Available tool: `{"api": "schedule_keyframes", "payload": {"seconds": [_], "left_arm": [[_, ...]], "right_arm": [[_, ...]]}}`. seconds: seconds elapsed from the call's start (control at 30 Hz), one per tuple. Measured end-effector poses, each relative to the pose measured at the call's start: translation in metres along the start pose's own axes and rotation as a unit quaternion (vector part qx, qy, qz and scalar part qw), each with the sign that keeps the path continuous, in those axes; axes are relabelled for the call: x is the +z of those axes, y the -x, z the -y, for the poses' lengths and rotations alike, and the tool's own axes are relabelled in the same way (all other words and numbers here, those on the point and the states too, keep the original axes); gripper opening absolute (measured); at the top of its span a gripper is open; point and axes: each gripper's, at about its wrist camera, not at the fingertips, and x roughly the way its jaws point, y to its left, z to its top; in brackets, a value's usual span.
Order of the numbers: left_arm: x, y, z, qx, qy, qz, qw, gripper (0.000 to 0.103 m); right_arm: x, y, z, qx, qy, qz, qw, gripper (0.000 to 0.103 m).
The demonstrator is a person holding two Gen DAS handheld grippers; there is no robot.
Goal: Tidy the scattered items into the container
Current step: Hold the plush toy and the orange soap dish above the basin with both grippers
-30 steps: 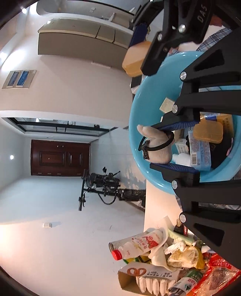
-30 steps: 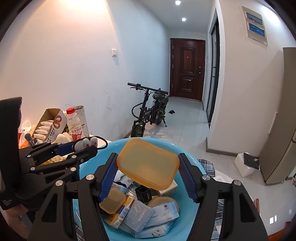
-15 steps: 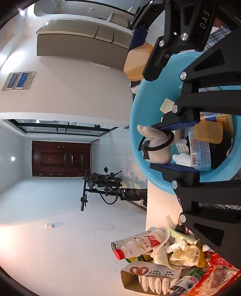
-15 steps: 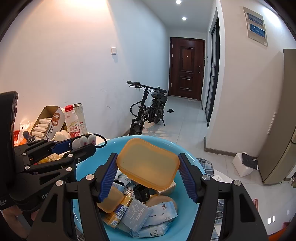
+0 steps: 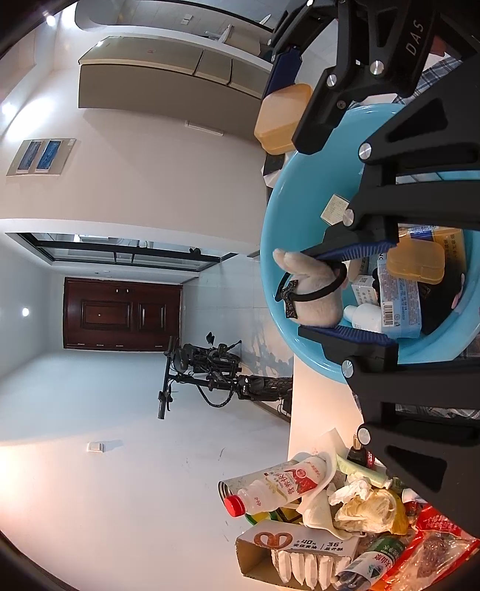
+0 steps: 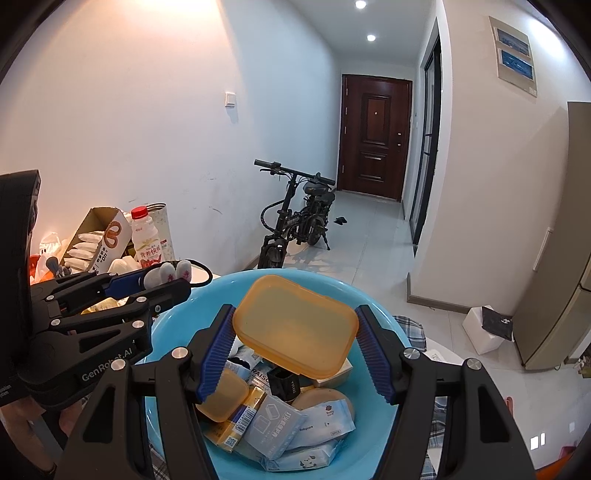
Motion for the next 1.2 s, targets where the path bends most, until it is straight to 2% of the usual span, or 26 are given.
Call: {"api": "schedule_keyframes", "payload": {"seconds": [0.9, 0.93, 0.97, 1.0, 1.2], "left_arm": [[0.0016, 0.0029, -0.0043, -0.004, 0.008, 0.001, 1.0000, 0.031], [0.0018, 0.0024, -0.0044, -0.003, 0.009, 0.001, 1.0000, 0.031], [0.0020, 0.0025, -0.0045, -0.003, 0.009, 0.001, 1.0000, 0.031], [0.0020, 0.0032, -0.0043, -0.002, 0.009, 0.001, 1.0000, 0.031], [0.0010, 0.0042, 0.0011, -0.011, 0.004, 0.000, 0.9999, 0.031]], "right_arm": [[-0.0039, -0.0023, -0.0024, -0.007, 0.006, -0.004, 1.000, 0.067], [-0.0039, -0.0029, -0.0025, -0.009, 0.006, -0.004, 1.000, 0.072], [-0.0038, -0.0035, -0.0024, -0.014, 0.005, -0.002, 1.000, 0.092], [-0.0037, -0.0032, -0.0023, -0.019, 0.005, 0.001, 1.000, 0.101], [-0.0021, 0.0065, 0.0056, -0.045, -0.004, 0.017, 0.999, 0.103]]}}
